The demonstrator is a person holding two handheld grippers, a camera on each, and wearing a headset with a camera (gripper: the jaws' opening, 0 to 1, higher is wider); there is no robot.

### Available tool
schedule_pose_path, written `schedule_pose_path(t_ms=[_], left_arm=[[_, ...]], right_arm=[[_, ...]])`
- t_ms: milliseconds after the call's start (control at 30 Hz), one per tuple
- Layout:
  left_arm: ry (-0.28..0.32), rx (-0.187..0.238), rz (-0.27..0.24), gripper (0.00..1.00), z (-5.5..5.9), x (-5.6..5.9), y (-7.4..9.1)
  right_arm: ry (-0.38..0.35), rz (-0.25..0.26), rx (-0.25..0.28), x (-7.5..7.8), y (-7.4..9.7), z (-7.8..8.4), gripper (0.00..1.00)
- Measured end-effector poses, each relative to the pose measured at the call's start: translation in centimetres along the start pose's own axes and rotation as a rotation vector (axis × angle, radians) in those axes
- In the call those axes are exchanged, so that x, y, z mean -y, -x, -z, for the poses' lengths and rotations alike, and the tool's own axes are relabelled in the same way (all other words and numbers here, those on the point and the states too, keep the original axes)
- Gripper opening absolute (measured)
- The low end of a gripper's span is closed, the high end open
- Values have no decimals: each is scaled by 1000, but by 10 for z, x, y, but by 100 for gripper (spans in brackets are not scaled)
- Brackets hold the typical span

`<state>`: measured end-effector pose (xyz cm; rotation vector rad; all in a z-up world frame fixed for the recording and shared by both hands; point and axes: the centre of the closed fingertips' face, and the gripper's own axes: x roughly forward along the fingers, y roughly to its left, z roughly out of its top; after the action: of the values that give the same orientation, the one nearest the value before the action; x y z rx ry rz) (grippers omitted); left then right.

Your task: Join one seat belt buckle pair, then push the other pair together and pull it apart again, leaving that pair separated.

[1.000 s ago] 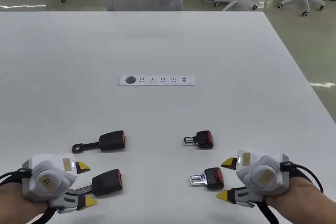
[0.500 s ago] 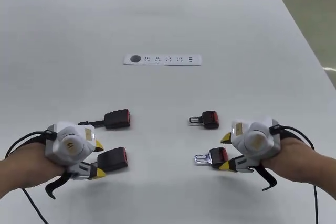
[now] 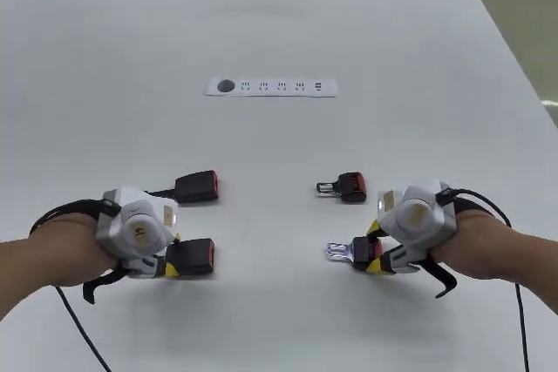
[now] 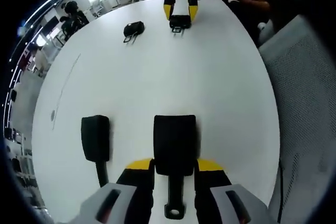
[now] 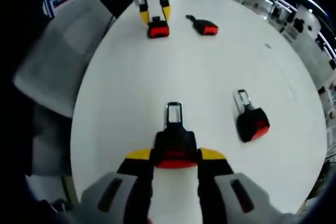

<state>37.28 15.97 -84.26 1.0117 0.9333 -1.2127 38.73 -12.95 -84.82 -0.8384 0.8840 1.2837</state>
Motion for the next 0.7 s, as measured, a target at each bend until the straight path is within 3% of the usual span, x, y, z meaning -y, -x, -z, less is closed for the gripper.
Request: schedule_pose_path(t_ms=[67,200,367,600,700], left_arm=[[-31,-38,5,30,5,2,-4],[-14,-42,22,29,3,1,-4],[-2,-19,30,29,5,1,-4],[-33,-17,27,30,6,2,-7],[-35,14,26,30,8,2,-8]], right_arm=[[20,2,-17,-1,-4,3,31],[11,-3,-22,0,-2,4,31],[7,-6,-13,0,-2,4,31],[7,-16,5,0,-2,4,31],[15,-18,12,-1,-3,4,31]])
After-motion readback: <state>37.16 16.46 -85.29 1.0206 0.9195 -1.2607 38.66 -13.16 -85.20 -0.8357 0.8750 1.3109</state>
